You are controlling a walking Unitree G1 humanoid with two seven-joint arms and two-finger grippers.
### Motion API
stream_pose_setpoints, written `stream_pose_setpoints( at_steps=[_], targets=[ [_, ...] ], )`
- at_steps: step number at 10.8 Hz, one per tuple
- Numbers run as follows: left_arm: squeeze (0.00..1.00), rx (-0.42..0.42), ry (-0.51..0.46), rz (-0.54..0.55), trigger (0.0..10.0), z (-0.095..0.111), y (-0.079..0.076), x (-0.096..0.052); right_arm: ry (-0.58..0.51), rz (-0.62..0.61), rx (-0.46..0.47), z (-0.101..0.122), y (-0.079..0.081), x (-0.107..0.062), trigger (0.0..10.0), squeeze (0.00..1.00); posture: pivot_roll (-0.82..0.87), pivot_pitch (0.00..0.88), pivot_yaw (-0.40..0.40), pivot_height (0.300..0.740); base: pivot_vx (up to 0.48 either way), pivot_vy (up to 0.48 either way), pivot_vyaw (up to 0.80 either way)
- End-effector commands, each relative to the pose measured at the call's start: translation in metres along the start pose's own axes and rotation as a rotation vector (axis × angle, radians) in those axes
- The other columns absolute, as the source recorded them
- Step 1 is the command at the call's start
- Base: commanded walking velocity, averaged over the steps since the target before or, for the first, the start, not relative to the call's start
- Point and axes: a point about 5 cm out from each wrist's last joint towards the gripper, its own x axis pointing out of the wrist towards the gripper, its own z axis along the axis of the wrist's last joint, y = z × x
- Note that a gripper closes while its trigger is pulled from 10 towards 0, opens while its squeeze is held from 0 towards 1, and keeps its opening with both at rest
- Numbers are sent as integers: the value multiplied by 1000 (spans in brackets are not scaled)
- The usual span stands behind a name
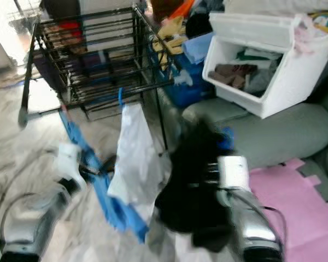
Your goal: Hang hanger
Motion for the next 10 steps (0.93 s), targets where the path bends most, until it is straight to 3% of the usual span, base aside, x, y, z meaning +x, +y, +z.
stream_pose_setpoints(
  at_steps=[1,4,6,10],
  targets=[
    [0,19,6,52,10000,3,13,-6,-50,45,-3,12,15,2,10000,0,-37,4,28,740,0,428,0],
    [0,20,22,46,10000,1,13,-4,-45,54,-9,11,16,2,10000,0,-36,3,29,740,0,445,0],
    [0,41,-3,60,10000,4,13,-5,-46,58,-7,12,16,3,10000,0,-34,0,28,740,0,0,0],
    [0,45,-17,57,10000,5,11,-3,-84,12,-13,25,-1,7,10000,0,-32,0,22,740,0,0,0]
  ],
)
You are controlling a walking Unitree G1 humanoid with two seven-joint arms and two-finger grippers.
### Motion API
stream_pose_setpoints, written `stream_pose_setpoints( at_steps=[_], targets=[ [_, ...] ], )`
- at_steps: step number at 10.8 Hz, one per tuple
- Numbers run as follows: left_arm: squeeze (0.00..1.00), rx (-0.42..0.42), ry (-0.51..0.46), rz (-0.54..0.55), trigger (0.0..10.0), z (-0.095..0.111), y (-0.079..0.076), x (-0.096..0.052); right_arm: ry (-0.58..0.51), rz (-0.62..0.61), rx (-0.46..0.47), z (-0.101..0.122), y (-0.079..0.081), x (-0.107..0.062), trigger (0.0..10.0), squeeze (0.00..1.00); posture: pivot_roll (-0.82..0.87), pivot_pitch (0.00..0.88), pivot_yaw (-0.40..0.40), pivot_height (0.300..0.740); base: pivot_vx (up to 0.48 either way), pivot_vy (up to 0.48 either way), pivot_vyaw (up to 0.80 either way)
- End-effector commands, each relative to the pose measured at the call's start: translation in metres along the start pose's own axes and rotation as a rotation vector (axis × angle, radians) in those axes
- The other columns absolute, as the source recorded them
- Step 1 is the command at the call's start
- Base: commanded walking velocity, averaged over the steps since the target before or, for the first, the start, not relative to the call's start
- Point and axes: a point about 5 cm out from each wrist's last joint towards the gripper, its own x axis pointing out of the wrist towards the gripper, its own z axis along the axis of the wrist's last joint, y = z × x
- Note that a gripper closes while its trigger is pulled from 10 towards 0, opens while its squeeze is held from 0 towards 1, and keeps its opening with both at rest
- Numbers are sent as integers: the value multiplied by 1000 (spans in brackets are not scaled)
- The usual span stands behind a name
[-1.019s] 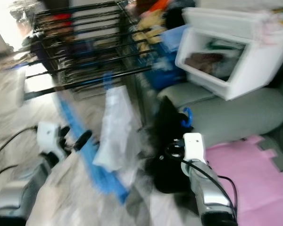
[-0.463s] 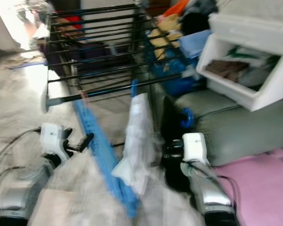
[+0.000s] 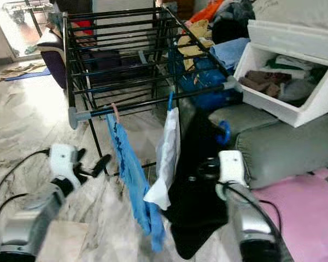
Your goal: Hang hanger
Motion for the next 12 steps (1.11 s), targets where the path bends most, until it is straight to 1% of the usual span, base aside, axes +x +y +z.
stream_pose_setpoints(
  at_steps=[1,4,6,8,10,11,12],
  targets=[
    [0,18,-15,8,10000,5,2,0,-60,-5,-4,14,-2,1,10000,0,-32,0,21,740,0,0,0],
    [0,13,-30,8,10000,6,1,0,-75,4,-5,17,1,3,10000,0,-34,4,24,740,319,0,0],
    [0,-5,-40,28,10000,7,1,-1,-96,31,-32,23,2,2,10000,0,-41,15,22,740,399,0,0],
    [0,-17,-35,16,10000,3,-6,-2,-144,13,-64,36,-6,3,10000,0,-45,17,18,740,399,0,0],
    [0,-19,-39,25,10000,5,-3,0,-171,18,-132,54,-15,6,10000,0,-42,24,14,740,396,0,0],
    [0,-20,-38,26,10000,5,-3,0,-169,17,-181,58,-20,8,10000,0,-41,23,14,740,394,0,0],
    [0,-20,-39,28,10000,4,-3,-1,-169,8,-182,62,-26,10,10000,0,-37,25,12,740,356,0,0]
  ],
)
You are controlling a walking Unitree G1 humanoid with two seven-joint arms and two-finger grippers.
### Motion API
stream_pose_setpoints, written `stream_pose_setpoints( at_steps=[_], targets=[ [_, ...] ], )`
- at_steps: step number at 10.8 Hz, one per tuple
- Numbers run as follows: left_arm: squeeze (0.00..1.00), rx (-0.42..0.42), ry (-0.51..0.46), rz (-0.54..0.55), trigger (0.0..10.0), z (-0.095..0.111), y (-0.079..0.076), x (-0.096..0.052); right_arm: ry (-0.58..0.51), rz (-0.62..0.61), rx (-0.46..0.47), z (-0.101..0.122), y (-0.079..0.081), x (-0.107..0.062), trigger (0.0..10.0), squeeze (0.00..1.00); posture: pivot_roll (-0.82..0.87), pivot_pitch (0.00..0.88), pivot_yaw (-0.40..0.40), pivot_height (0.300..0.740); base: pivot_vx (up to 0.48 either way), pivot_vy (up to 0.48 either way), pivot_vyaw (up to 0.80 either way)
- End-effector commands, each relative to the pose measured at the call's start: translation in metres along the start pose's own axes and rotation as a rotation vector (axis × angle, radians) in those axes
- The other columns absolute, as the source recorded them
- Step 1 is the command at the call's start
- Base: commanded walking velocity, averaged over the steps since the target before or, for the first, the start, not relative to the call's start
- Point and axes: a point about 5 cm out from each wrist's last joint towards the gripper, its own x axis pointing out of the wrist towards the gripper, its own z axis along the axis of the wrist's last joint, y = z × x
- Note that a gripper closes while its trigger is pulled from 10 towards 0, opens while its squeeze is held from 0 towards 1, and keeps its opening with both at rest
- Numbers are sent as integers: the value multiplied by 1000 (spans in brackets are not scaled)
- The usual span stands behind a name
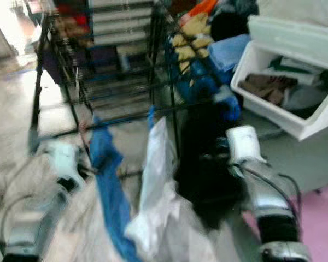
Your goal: Hang hanger
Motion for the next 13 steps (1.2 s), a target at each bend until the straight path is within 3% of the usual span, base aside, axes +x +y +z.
stream_pose_setpoints(
  at_steps=[1,4,6,8,10,13],
  targets=[
    [0,16,-5,37,10000,4,9,-4,-69,26,2,22,4,4,10000,0,-35,26,10,740,0,0,0],
    [0,14,5,49,10000,3,10,-3,-69,108,-28,29,14,10,10000,0,-33,21,9,740,0,0,0],
    [0,20,23,58,10000,1,11,-4,-47,215,-33,24,34,11,10000,0,-31,25,19,740,0,0,0],
    [0,24,28,48,10000,2,10,-2,-54,273,-29,37,45,21,10000,0,-24,30,25,740,0,0,0],
    [0,24,31,50,10000,3,10,-1,-22,242,16,43,43,33,10000,0,-17,26,25,740,0,0,0],
    [0,21,43,52,10000,-1,10,-7,38,162,155,49,31,44,10000,0,10,25,21,740,0,0,0]
  ],
)
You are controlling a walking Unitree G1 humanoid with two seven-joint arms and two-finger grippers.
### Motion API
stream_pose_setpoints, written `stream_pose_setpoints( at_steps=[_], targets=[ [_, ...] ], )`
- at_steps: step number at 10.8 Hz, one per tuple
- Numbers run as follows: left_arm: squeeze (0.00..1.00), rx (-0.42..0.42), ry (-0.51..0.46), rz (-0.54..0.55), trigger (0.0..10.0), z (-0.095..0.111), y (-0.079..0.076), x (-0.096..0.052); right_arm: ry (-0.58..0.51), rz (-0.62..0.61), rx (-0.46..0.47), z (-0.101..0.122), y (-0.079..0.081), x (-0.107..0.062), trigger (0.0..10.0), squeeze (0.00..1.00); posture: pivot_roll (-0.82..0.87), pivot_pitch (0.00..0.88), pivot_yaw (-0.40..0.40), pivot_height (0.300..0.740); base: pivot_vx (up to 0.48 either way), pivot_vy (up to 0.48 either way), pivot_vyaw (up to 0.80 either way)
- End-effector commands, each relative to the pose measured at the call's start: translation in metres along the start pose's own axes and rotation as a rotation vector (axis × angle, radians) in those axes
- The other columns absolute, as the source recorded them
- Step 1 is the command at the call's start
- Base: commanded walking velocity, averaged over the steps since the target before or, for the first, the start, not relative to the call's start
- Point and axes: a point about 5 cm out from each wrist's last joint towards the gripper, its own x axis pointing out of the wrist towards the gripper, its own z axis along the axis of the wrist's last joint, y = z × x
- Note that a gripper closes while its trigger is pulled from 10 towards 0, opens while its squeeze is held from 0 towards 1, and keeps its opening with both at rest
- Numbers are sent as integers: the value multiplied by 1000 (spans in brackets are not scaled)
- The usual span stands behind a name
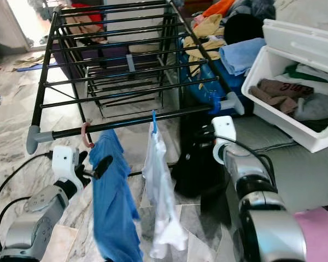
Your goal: Hang hanger
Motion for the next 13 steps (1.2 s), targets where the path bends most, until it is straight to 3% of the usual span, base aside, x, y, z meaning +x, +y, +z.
stream_pose_setpoints(
  at_steps=[1,7,8,9,13],
  targets=[
    [0,20,-3,17,10000,4,4,-3,-50,5,31,16,1,1,10000,0,21,28,19,740,0,0,0],
    [0,26,16,0,10000,3,0,0,75,72,10,-31,7,3,10000,0,9,27,17,740,0,0,0],
    [0,27,15,2,10000,3,0,0,73,77,7,-32,7,2,10000,149,8,28,16,740,0,0,0],
    [0,25,18,4,10000,1,0,-1,74,70,-15,-34,6,2,10000,1000,8,28,14,740,0,0,0],
    [0,8,19,4,10000,-2,-6,-3,-17,-53,-118,-33,-1,0,10000,1000,3,41,2,740,0,0,0]
  ],
)
